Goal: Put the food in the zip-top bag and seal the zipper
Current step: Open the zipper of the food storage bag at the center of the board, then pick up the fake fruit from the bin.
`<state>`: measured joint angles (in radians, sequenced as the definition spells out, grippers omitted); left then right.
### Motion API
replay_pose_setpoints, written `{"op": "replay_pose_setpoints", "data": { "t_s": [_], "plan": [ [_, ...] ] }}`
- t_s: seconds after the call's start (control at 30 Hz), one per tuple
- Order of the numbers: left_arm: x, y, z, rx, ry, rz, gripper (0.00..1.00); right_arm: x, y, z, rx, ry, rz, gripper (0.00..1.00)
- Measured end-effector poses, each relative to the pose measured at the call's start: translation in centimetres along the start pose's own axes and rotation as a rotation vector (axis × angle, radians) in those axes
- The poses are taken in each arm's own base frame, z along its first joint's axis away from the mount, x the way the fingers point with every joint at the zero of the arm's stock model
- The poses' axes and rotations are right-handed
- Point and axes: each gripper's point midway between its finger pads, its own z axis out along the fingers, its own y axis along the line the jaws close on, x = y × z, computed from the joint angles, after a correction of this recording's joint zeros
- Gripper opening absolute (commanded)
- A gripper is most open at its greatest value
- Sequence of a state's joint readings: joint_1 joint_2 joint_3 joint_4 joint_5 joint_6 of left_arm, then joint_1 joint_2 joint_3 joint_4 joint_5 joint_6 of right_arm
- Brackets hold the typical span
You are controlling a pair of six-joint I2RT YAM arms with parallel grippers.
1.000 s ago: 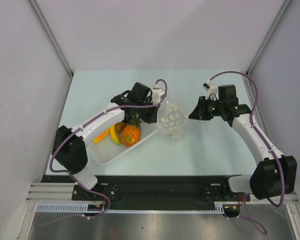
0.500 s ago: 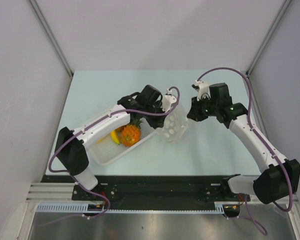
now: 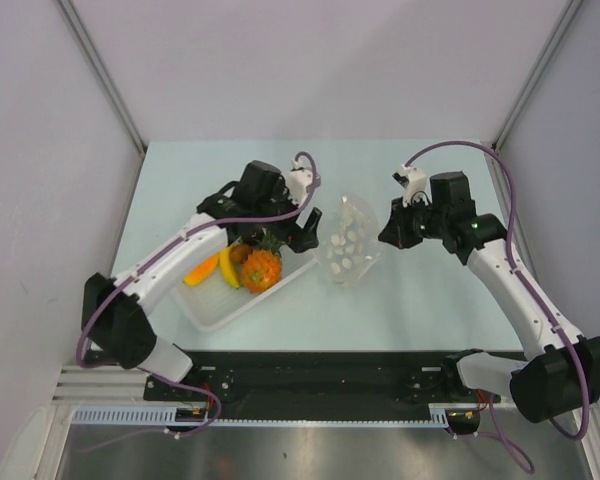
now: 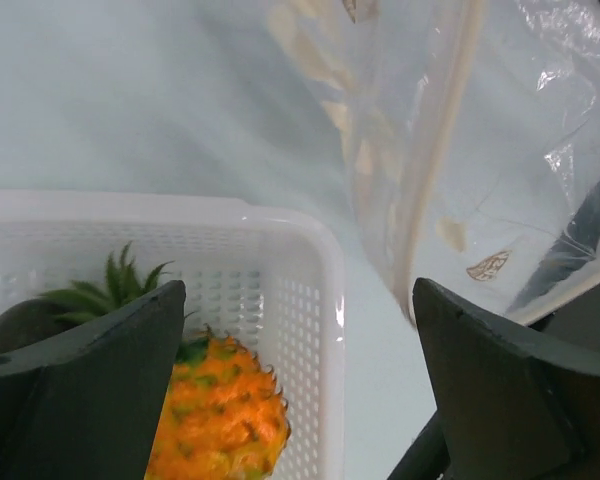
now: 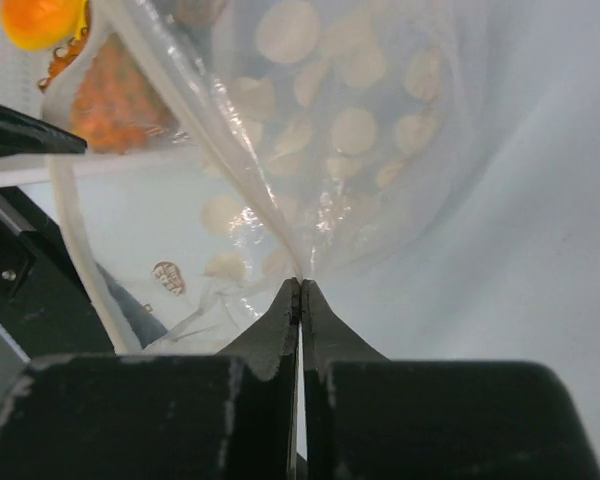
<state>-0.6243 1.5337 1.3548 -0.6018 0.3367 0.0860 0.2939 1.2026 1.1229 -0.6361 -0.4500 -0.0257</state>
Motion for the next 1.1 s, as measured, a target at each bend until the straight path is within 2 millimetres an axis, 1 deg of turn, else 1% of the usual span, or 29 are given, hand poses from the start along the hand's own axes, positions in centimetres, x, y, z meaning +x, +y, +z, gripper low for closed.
{"op": "replay_pose_setpoints", "data": {
  "t_s": [0.13, 0.2, 0.3, 0.37, 0.43, 0.57, 0.67, 0.73, 0.83, 0.97, 1.07, 1.1],
  "plan": [
    [-2.0, 1.5, -3.3, -0.092, -0.155, 0.011, 1.00, 0.4, 0.8, 0.2, -0.044, -0.004, 0.051, 0.00],
    [-2.5, 2.4, -4.7, -0.120, -0.210, 0.008, 0.99, 0.7, 0.7, 0.3, -0.051, -0.001, 0.087, 0.00],
    [-2.9, 5.4, -5.8, -0.172, -0.248, -0.024, 0.99, 0.9, 0.5, 0.4, -0.057, 0.000, 0.130, 0.00],
    [-2.0, 7.4, -5.6, -0.210, -0.233, -0.048, 0.99, 0.7, 0.5, 0.5, -0.062, -0.004, 0.156, 0.00],
    [-0.3, 8.9, -4.5, -0.236, -0.182, -0.067, 0.98, 0.6, 0.5, 0.7, -0.069, -0.008, 0.177, 0.00],
    [3.2, 10.2, -1.2, -0.241, -0.048, -0.095, 0.94, 0.3, 0.8, 0.9, -0.090, -0.012, 0.211, 0.00],
    [5.5, 11.3, 0.7, -0.257, 0.035, -0.119, 0.90, 0.2, 1.0, 1.0, -0.101, -0.013, 0.228, 0.00],
    [6.8, 11.9, 1.7, -0.270, 0.079, -0.135, 0.86, 0.1, 1.1, 1.0, -0.109, -0.013, 0.238, 0.00],
    [8.6, 12.5, 2.9, -0.279, 0.142, -0.156, 0.86, 0.1, 1.2, 0.9, -0.123, -0.012, 0.259, 0.00],
    [10.4, 12.5, 4.2, -0.270, 0.208, -0.170, 0.86, 0.0, 1.7, 0.7, -0.156, -0.007, 0.292, 0.00],
    [11.1, 12.2, 4.5, -0.269, 0.237, -0.169, 0.74, -0.1, 2.1, 0.5, -0.184, -0.005, 0.328, 0.00],
    [11.1, 12.2, 4.6, -0.270, 0.239, -0.165, 0.62, -0.2, 2.2, 0.4, -0.195, -0.003, 0.341, 0.00]
  ]
}}
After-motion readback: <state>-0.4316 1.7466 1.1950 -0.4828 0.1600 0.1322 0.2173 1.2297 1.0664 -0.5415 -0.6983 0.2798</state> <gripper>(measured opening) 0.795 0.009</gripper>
